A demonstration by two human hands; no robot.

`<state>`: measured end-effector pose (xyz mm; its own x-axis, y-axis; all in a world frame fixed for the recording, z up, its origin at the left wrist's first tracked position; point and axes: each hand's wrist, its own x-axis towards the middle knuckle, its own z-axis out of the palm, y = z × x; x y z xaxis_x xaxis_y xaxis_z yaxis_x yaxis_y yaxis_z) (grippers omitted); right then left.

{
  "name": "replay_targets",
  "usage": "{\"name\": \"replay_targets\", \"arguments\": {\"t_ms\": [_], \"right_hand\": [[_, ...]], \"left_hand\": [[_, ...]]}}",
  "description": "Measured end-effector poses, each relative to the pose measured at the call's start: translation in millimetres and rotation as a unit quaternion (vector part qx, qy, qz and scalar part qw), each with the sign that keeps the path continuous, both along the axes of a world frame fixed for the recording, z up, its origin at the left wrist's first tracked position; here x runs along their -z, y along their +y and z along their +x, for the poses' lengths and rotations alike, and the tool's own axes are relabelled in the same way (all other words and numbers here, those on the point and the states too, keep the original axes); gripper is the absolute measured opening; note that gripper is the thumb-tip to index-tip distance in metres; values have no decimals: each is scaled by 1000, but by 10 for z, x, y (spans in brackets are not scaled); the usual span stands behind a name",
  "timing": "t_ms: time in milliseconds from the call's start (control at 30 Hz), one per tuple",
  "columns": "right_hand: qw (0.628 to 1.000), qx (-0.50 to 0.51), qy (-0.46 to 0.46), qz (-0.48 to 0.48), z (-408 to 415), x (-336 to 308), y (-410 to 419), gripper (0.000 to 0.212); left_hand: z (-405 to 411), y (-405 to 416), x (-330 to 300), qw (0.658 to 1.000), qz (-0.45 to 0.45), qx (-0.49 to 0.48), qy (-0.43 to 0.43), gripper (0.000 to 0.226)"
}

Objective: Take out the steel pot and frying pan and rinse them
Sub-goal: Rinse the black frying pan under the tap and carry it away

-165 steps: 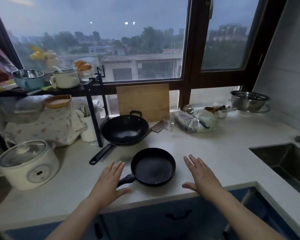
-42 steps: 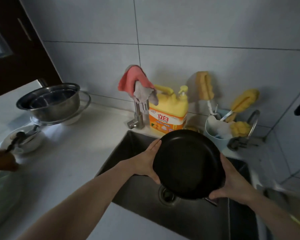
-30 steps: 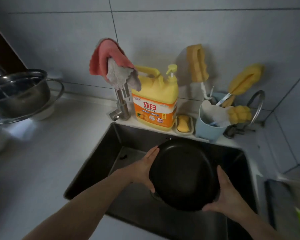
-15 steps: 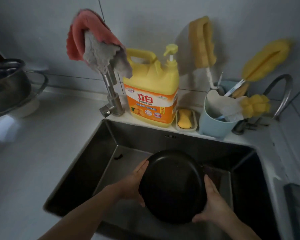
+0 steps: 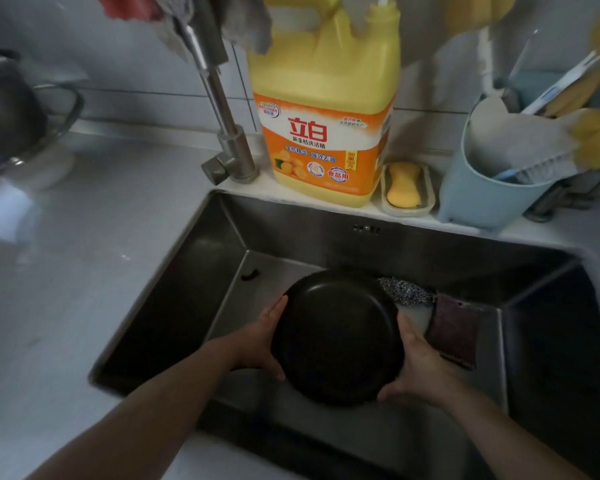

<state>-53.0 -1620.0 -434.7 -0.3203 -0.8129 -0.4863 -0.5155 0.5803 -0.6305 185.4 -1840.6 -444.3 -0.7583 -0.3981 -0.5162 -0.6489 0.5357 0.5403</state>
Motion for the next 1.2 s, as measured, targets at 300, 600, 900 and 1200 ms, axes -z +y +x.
{"name": "replay_targets", "arguments": {"t_ms": [300, 600, 900, 1200], "right_hand": [[1000, -7, 15, -11, -30, 348, -124, 183], [1000, -5, 6, -28, 83, 379, -177, 159], [1000, -6, 7, -6, 79, 404, -192, 162], [1000, 1, 12, -21, 99, 384, -165, 162]], "left_hand": [[78, -80, 123, 999, 15, -24, -28, 151], [50, -74, 171, 998, -15, -15, -53, 147], [-228, -61, -460, 964, -94, -236, 72, 94], [-776, -819, -1698, 808, -166, -503, 256, 77]]}}
